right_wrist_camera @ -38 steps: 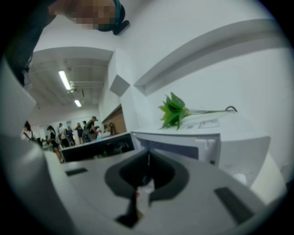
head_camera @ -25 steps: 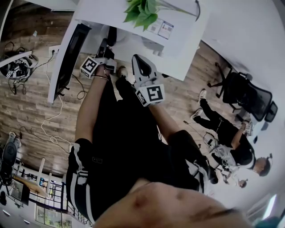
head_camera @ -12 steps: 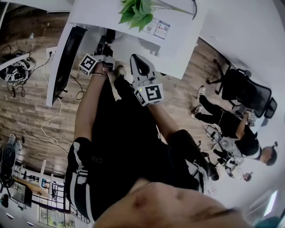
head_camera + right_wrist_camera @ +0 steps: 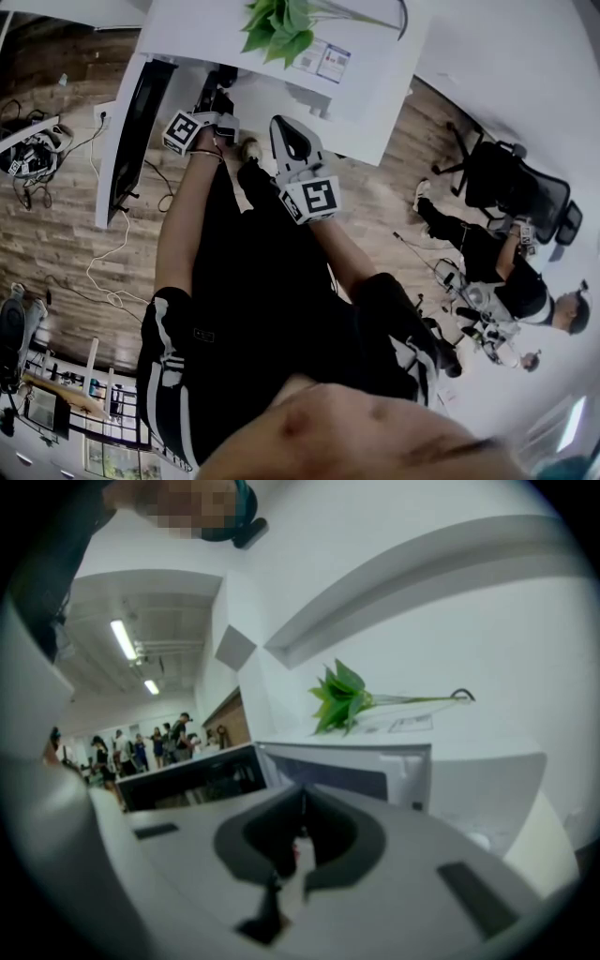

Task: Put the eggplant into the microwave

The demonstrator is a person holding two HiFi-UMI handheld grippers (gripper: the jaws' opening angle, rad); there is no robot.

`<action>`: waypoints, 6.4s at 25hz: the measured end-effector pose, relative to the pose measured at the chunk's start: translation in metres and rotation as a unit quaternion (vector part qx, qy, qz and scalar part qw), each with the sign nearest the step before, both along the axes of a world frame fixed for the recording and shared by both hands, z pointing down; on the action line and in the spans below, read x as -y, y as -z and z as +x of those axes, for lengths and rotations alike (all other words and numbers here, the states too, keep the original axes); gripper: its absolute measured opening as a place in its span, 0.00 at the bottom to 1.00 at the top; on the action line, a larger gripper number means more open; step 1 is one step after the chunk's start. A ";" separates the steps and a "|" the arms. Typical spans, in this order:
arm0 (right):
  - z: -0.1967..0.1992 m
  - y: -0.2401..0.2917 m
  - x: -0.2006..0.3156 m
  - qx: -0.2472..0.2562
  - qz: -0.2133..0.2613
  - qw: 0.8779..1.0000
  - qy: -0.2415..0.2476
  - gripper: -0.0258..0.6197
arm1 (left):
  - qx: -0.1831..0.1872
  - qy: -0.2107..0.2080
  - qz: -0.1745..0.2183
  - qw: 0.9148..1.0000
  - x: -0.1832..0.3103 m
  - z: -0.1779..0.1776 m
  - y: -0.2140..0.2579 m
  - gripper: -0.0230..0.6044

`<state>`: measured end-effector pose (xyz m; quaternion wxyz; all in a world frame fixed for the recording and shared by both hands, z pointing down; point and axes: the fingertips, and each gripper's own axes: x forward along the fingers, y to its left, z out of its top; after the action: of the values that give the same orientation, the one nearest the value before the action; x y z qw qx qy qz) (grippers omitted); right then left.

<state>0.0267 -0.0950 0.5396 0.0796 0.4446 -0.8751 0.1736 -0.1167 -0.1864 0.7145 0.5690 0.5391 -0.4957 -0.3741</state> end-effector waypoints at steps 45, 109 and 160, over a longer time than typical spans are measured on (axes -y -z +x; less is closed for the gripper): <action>0.002 -0.003 -0.007 0.001 -0.003 1.000 -0.004 0.09 | 0.060 -0.044 0.019 0.997 0.003 0.002 0.014 0.27; -0.017 -0.007 0.003 -0.001 -0.013 1.000 -0.013 0.09 | 0.638 -0.266 0.044 0.722 -0.052 0.027 0.019 0.09; 0.013 -0.022 0.033 -0.005 -0.038 0.997 -0.061 0.09 | 0.630 -0.305 0.058 0.712 0.014 0.056 0.003 0.09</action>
<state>0.0394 -0.1279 0.5611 0.0904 0.4944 -0.8390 0.2085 -0.0604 -0.2006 0.7118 0.1756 0.8033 -0.5254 0.2186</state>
